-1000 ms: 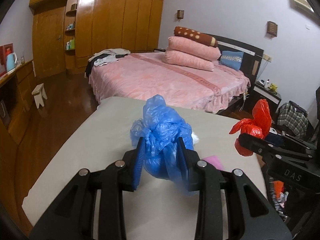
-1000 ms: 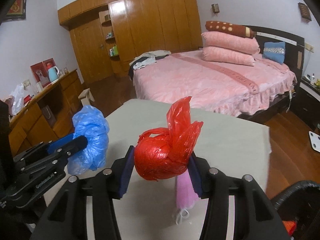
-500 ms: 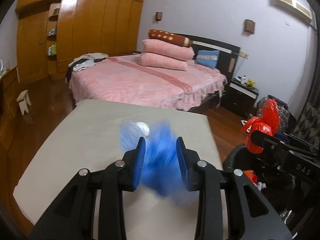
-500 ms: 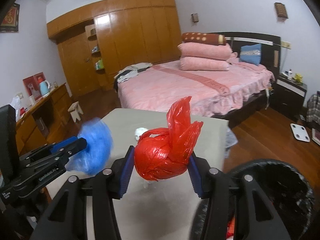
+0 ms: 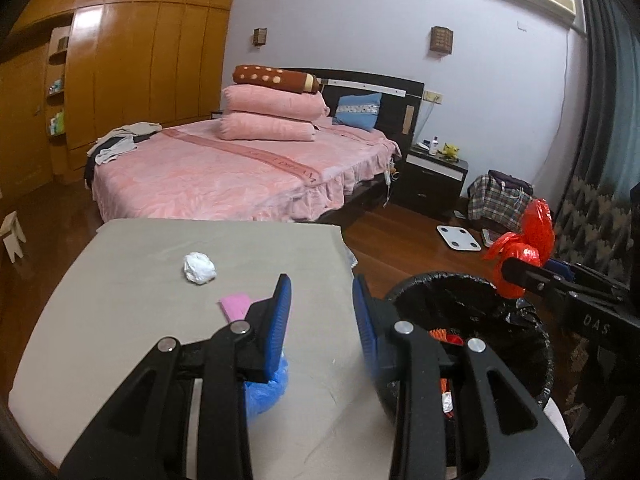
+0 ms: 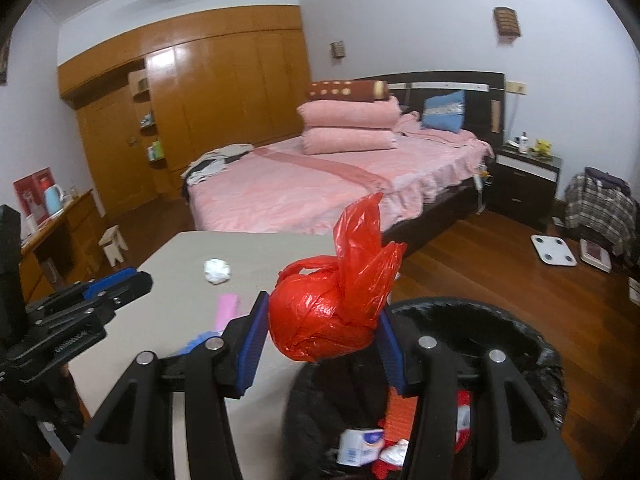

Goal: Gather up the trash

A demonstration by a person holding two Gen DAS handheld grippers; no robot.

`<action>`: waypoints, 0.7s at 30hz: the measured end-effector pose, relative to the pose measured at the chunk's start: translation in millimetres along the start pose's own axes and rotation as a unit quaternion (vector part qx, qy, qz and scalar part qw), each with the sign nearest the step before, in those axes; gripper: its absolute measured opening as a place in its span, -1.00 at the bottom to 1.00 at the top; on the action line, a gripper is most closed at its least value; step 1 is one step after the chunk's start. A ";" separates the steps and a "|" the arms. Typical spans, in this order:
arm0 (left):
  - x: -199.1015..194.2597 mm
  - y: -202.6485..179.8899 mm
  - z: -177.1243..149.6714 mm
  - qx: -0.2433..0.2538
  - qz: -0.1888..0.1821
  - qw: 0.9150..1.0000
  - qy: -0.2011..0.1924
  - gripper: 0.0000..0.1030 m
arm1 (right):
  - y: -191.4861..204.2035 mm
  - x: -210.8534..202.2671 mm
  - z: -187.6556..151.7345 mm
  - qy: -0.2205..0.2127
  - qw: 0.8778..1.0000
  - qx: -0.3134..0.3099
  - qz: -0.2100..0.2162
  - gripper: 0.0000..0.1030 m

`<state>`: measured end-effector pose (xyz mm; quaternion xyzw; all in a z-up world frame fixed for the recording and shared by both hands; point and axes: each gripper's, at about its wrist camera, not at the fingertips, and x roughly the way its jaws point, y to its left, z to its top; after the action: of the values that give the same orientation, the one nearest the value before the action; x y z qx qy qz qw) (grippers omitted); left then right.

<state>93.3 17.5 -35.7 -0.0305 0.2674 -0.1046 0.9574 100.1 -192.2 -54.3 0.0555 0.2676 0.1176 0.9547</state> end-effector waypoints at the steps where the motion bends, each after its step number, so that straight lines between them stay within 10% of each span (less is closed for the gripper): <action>1: 0.9 1.1 -2.5 0.002 0.003 1.000 0.002 -0.40 | -1.8 1.7 -1.7 0.001 1.000 0.002 -0.002 -0.02; 11: 23.4 44.1 -54.1 -0.021 0.035 0.998 0.057 -0.38 | 6.4 45.2 -36.6 0.037 0.999 0.000 0.028 -0.02; 21: 72.6 65.3 -82.3 -0.030 0.052 0.993 0.103 0.18 | 32.6 93.9 -52.5 0.070 0.997 -0.021 0.033 -0.02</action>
<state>123.3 65.3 -150.2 -0.0341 0.3685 -0.0495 0.9277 144.1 -134.6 -140.2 0.0357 0.3295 0.1587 0.9300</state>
